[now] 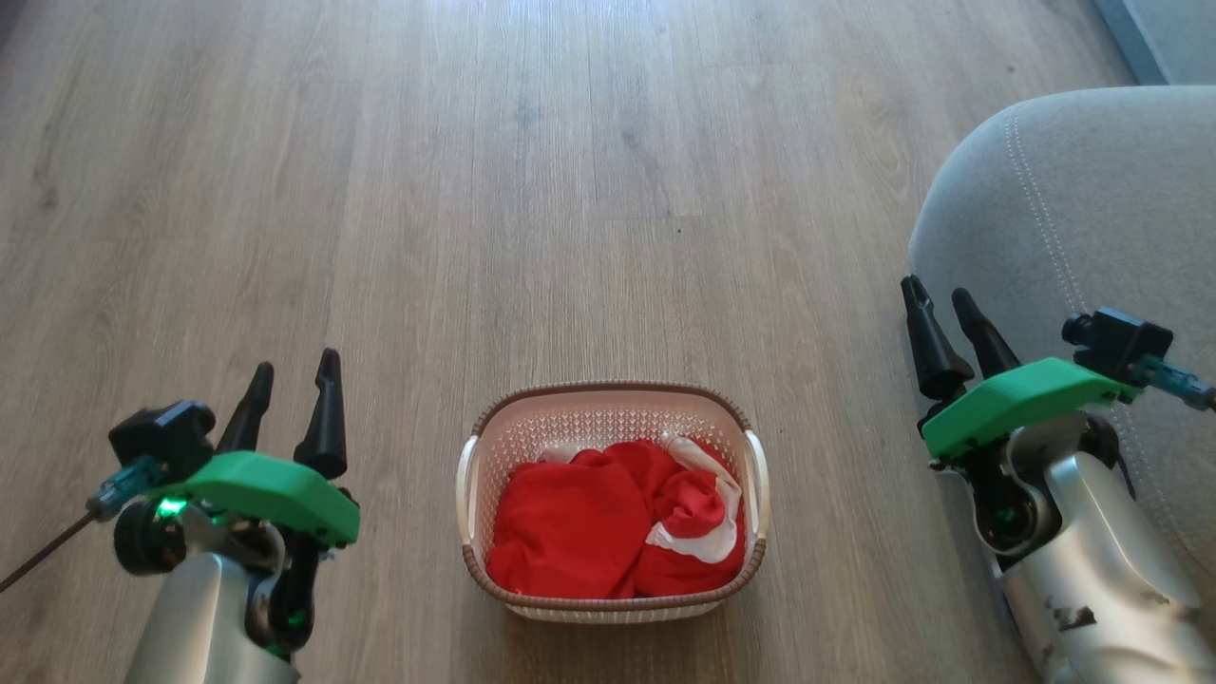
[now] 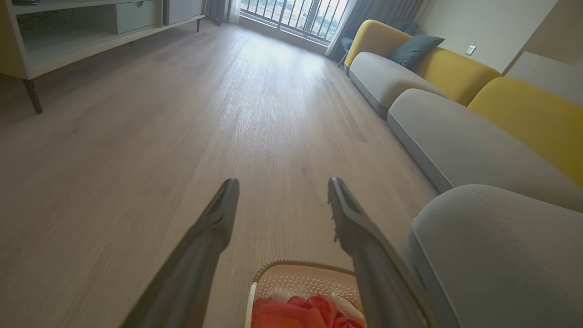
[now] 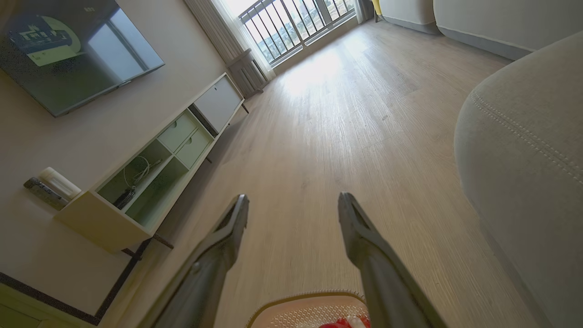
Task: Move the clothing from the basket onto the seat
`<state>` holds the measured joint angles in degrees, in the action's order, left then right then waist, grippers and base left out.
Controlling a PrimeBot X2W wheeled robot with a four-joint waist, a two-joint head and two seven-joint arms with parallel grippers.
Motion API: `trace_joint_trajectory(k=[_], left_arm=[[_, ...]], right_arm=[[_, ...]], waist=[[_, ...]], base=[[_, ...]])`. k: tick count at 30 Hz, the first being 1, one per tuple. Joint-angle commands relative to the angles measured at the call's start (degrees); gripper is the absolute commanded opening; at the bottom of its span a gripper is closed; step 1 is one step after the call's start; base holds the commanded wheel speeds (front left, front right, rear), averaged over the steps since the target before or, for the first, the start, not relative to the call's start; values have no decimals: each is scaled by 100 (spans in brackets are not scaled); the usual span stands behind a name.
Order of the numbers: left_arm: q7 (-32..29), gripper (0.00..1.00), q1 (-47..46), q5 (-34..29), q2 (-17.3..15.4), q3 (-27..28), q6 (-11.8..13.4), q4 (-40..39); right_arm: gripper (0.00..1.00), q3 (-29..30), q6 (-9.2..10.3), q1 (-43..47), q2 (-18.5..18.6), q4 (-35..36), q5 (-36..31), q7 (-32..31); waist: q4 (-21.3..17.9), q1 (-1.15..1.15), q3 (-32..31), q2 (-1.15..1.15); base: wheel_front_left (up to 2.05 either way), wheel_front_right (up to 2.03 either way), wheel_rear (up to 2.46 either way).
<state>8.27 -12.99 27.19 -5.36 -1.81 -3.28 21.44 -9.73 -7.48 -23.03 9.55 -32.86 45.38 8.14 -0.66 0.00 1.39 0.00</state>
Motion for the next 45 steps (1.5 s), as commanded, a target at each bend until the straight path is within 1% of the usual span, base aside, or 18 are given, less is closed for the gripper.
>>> trace_joint_trajectory(k=[1, 21, 23, 36, 45], left_arm=[[93, 100, -404, -220, -170, 100, 58, -199], [429, 100, -701, -1565, -282, 11, 289, -143], [445, 100, -713, -1631, -284, 13, 298, -141], [664, 100, -882, -2444, -235, 172, 378, 19], [673, 100, -887, -2409, -148, 321, 344, 129]], right_arm=[[100, -114, -1, -389, 107, 127, -184, 100], [100, -344, -1, -907, 234, -274, -1446, 439], [100, -343, -1, -931, 243, -293, -1508, 456], [100, -386, -1, -1241, 314, -501, -2344, 677], [100, -197, -1, -1220, 298, -533, -2471, 686]], waist=[[1, 0, 2, 0], [-32, 0, 28, 0], [-35, 0, 28, 0], [-67, 0, 46, 0], [-59, 0, 42, 0]], base=[[0, 0, 0], [0, 0, 0], [0, 0, 0], [0, 0, 0], [0, 0, 0]])
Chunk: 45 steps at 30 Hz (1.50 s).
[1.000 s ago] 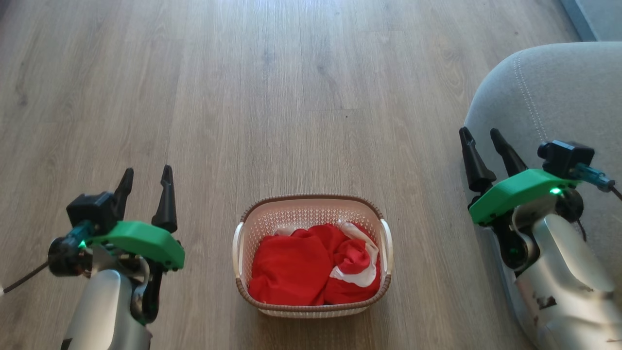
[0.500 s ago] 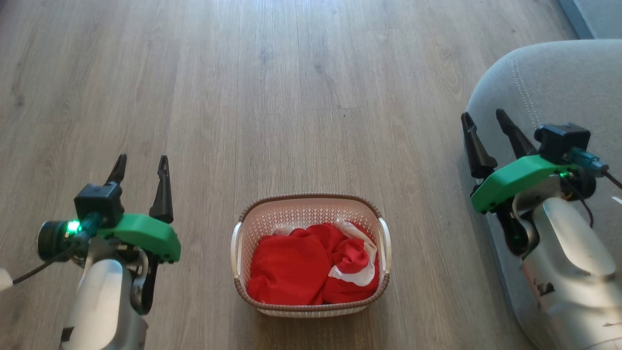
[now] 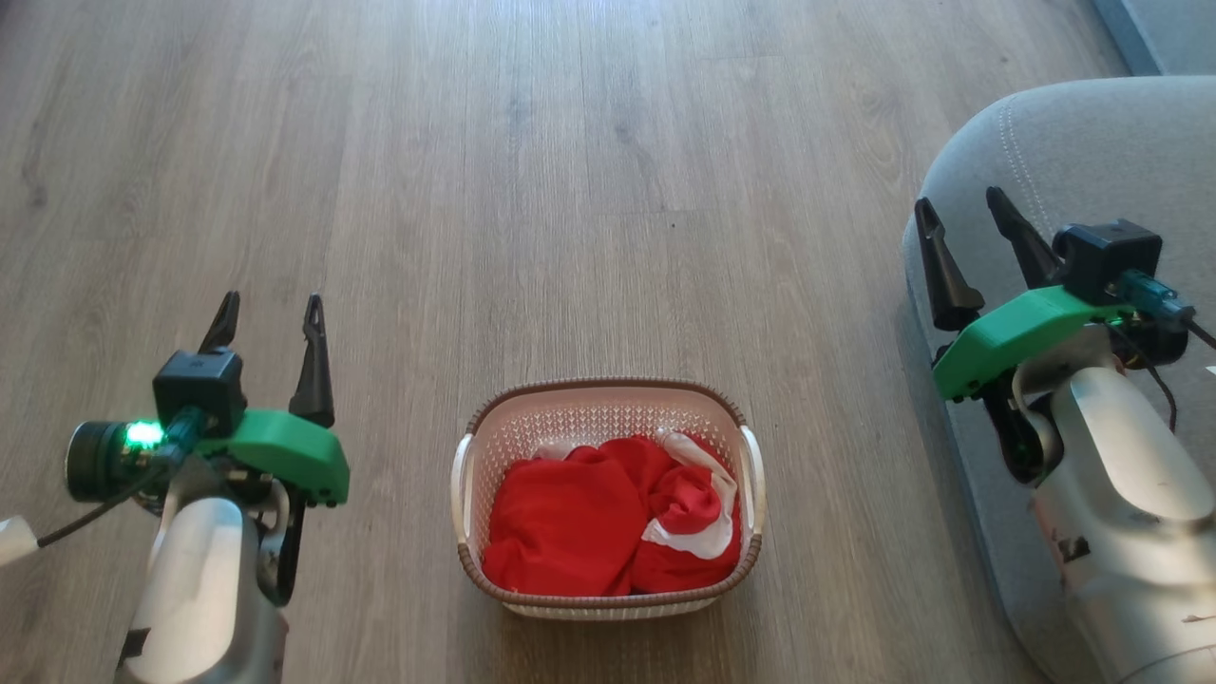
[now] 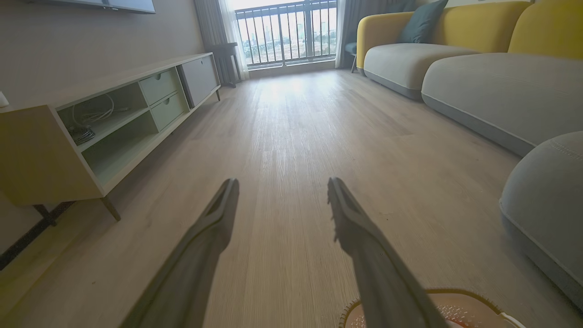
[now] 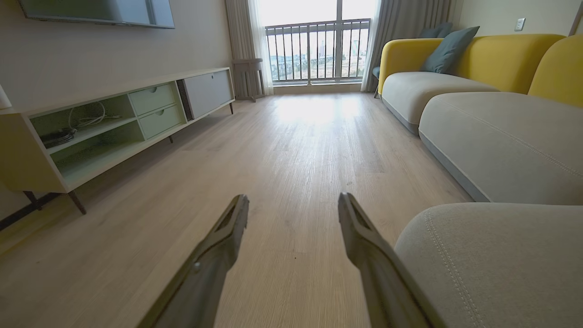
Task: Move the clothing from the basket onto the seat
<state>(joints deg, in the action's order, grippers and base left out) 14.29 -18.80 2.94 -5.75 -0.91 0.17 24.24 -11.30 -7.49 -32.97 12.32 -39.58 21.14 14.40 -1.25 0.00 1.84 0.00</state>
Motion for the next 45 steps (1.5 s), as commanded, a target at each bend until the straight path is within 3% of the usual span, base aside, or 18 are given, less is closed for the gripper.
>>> trace_joint_trajectory(k=[1, 16, 24, 32, 36, 45], left_arm=[[71, 100, -305, 24, -101, 249, -12, -136], [71, 100, -255, -16, 0, 369, -134, -33], [71, 100, -257, 3, 107, 309, -200, -62], [71, 100, -414, 98, 247, 57, -253, -83], [71, 100, -643, 291, 281, -187, -301, -52], [71, 100, -1375, 764, 286, -1265, -203, 192]], right_arm=[[100, -19, 0, -219, 15, 137, -57, 60], [100, 191, 0, -181, -62, 205, -195, 60], [100, 255, 0, -278, -47, 478, -218, 60], [100, 386, 0, -501, -14, 1065, -239, 60], [100, 446, 0, -744, 41, 1518, -228, 60], [100, 517, 0, -1349, 176, 2177, -182, 60]], waist=[[0, 0, -5, 0], [1, 0, 17, 0], [-34, 0, 352, 0], [-110, 0, 1134, 0], [-200, 0, 1835, 0], [-422, 0, 3285, 0]], base=[[0, 0, 0], [0, 0, 0], [0, 0, 0], [0, 0, 0], [0, 0, 0], [0, 0, 0]])
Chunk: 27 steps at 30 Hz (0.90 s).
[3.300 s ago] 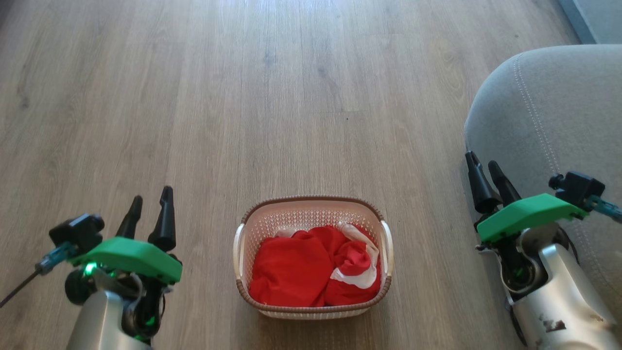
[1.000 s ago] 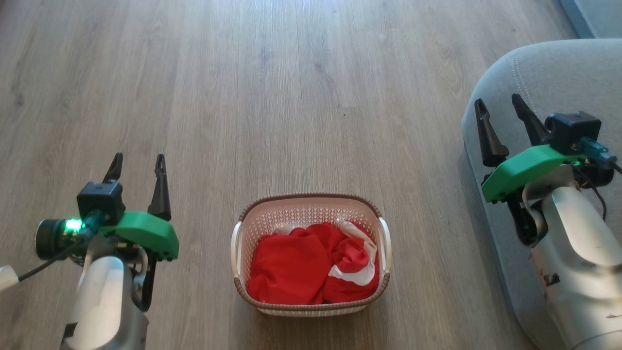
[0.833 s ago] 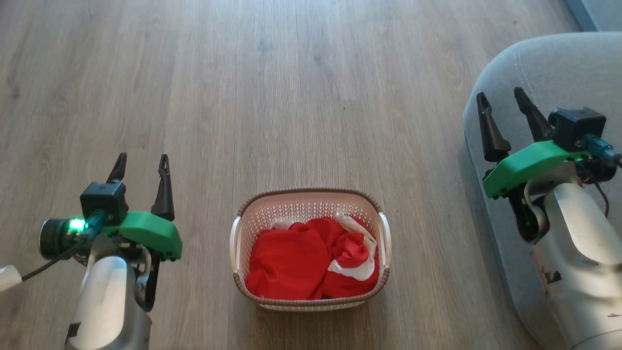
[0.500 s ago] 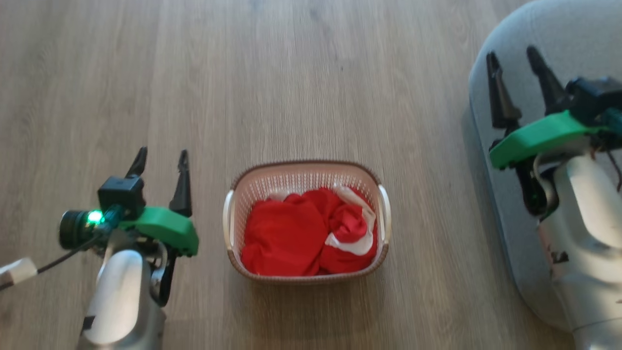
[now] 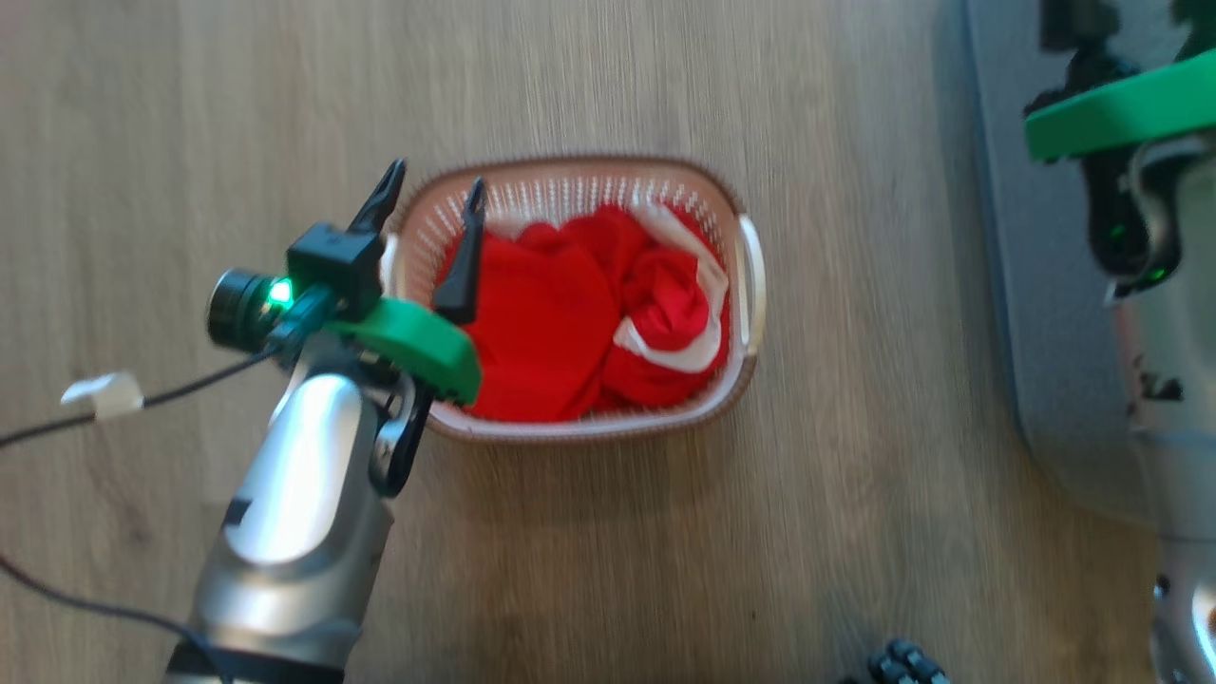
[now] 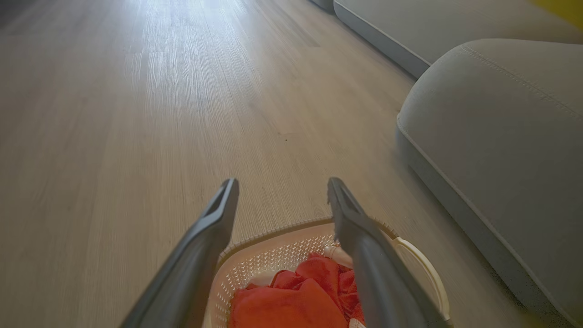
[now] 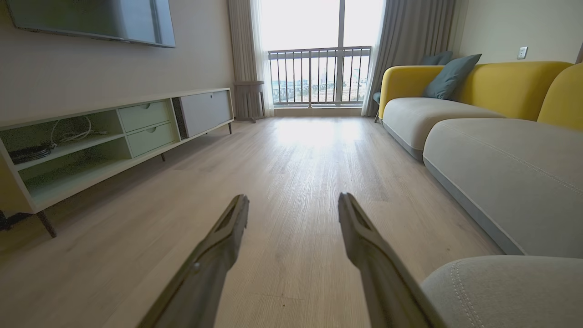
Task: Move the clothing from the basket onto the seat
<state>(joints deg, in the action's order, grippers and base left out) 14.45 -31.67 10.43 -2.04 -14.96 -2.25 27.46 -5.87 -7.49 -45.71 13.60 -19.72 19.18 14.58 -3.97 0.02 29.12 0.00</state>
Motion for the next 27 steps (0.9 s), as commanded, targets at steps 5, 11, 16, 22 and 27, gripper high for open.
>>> trace_joint_trajectory(k=[5, 11, 16, 22, 27], left_arm=[[55, 100, -520, 226, -85, -450, 25, 146], [55, 100, -956, 449, -85, -1080, -97, 588], [55, 100, -1303, 724, -84, -1636, -297, 1099], [55, 100, -1642, 1146, -84, -2387, -445, 1478], [55, 100, -1939, 1581, -84, -3236, -488, 1819]], right_arm=[[100, -27, 0, -335, 76, 410, 32, 41], [100, -2, 0, -544, 39, 634, 31, 41], [100, -33, 0, -746, -26, 772, 24, 41], [100, -57, 0, -862, -127, 837, 33, 41], [100, -46, 0, -879, -252, 854, 51, 41]], waist=[[-262, -2, 1125, 0], [-358, -2, 1603, 0], [-481, -2, 1933, 0], [-661, -2, 2146, 0], [-861, -2, 2271, 0]], base=[[0, 0, 0], [0, 0, 0], [0, 0, 0], [0, 0, 0], [0, 0, 0]])
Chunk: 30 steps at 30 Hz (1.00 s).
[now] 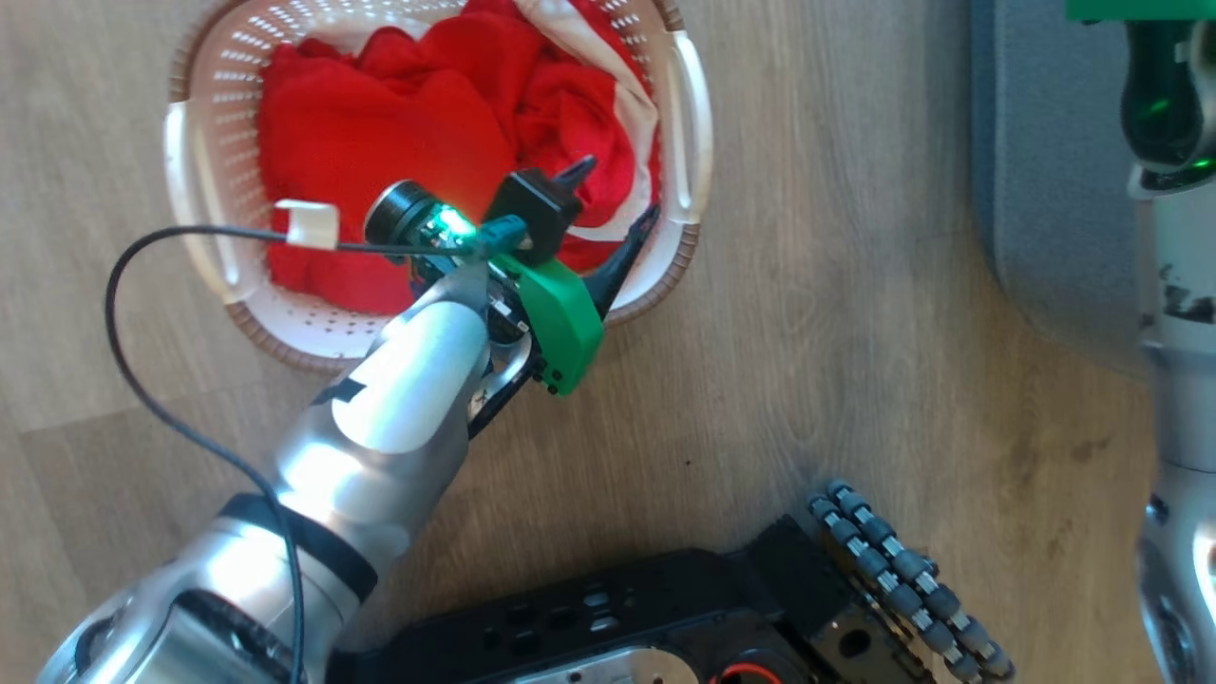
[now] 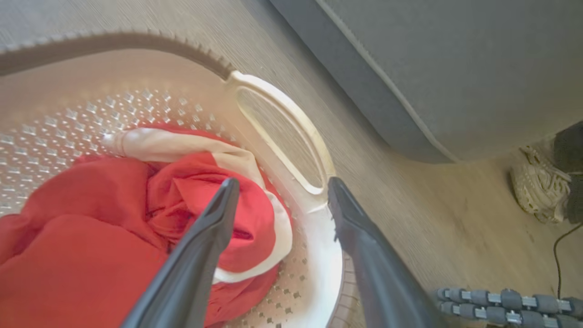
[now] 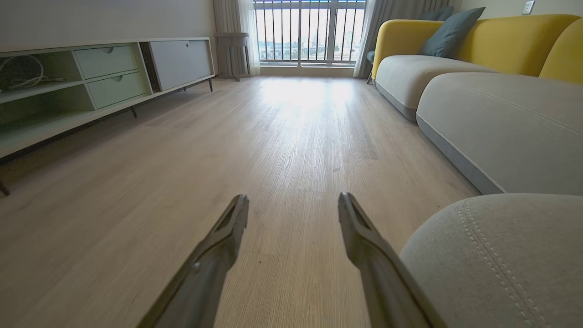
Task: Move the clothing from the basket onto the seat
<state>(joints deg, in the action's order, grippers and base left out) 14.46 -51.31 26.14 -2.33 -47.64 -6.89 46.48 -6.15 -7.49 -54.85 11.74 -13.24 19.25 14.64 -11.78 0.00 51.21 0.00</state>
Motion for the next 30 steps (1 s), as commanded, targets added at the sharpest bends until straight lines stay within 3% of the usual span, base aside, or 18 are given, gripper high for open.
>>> trace_joint_trajectory(k=[1, 8, 18, 23, 24, 25, 26, 30], left_arm=[[43, 100, -53, 50, -55, -134, -24, 10], [-154, 100, -696, 241, -55, -873, 402, 721], [-368, 100, -1157, 97, -54, -1478, 1017, 1494], [-498, 100, -1227, 42, -54, -1746, 1120, 1690], [-511, 71, -1237, 47, -54, -1778, 1122, 1725], [-508, 15, -1249, 53, -54, -1806, 1111, 1757], [-496, 0, -1245, 93, -54, -1806, 1091, 1776], [-346, 0, -1184, 250, -54, -1812, 1047, 1727]], right_arm=[[100, -20, 0, 30, -94, 214, 47, 36], [100, -27, 0, -28, -344, 318, 84, 36], [100, -23, 0, -81, -536, 457, 92, 36], [100, -30, 0, -53, -578, 453, 100, 36], [100, -32, 0, -46, -583, 450, 102, 36], [100, -35, 0, -44, -586, 446, 110, 36], [100, -38, 0, -41, -588, 439, 114, 36], [100, -55, 0, 28, -543, 394, 83, 36]], waist=[[-128, 0, 93, 0], [-500, 0, 413, 0], [-691, 0, 677, 0], [-695, 0, 693, 0], [-696, 0, 681, 0], [-698, 0, 667, 0], [-696, 0, 634, 0], [-603, 0, 399, 0]], base=[[0, 0, 0], [0, 0, 0], [0, 0, 0], [0, 0, 0], [0, 0, 0], [0, 0, 0], [0, 0, 0], [0, 0, 0]])
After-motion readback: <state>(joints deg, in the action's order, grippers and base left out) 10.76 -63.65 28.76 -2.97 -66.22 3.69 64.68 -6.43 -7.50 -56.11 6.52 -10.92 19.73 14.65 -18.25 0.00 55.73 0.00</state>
